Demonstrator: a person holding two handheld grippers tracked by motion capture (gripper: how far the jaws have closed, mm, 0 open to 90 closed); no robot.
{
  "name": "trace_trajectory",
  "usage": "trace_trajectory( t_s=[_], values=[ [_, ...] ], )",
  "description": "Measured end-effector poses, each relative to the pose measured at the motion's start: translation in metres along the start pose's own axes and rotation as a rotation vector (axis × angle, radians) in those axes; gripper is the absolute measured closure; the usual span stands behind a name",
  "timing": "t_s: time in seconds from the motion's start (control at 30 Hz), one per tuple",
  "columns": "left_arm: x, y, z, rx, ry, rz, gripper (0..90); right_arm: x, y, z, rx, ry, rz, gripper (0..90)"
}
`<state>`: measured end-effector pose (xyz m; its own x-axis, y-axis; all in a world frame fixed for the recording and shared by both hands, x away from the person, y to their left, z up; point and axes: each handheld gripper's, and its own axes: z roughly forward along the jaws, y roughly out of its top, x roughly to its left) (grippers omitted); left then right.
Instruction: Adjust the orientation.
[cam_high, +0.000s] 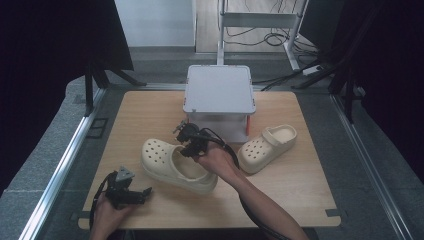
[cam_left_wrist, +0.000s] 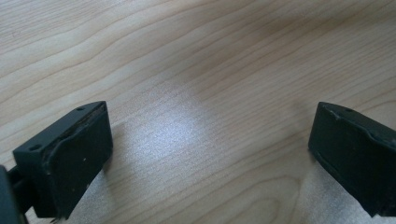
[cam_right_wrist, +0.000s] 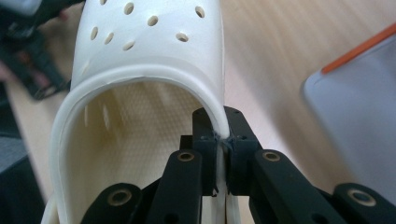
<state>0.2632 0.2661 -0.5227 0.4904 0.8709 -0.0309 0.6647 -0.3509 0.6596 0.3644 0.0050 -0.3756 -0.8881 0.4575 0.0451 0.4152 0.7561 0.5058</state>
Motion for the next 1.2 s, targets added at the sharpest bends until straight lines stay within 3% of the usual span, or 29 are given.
trace_trajectory(
  t_s=[0.13, 0.17, 0.4, 0.7, 0.93, 1.2],
  values=[
    [0.0, 0.0, 0.0, 0.001, -0.003, 0.0, 0.0, 0.009, -0.025, -0.008, 0.001, 0.017, -0.007, 85.1],
    [0.0, 0.0, 0.0, 0.0, -0.004, -0.001, 0.1, 0.013, -0.038, -0.011, 0.005, 0.018, -0.006, 85.1],
    [0.0, 0.0, 0.0, 0.0, 0.001, -0.007, 0.0, 0.023, -0.075, -0.004, 0.013, 0.041, 0.02, 85.1],
    [-0.001, 0.0, 0.0, 0.0, 0.003, -0.009, 0.0, 0.03, -0.108, 0.008, 0.019, 0.046, 0.058, 85.0],
    [-0.001, 0.0, 0.001, 0.0, 0.003, -0.008, 0.0, 0.031, -0.122, 0.012, 0.025, 0.031, 0.051, 84.9],
    [-0.001, 0.0, 0.001, 0.001, 0.004, -0.008, 0.0, 0.03, -0.123, 0.011, 0.024, 0.052, 0.025, 81.7]
  ],
)
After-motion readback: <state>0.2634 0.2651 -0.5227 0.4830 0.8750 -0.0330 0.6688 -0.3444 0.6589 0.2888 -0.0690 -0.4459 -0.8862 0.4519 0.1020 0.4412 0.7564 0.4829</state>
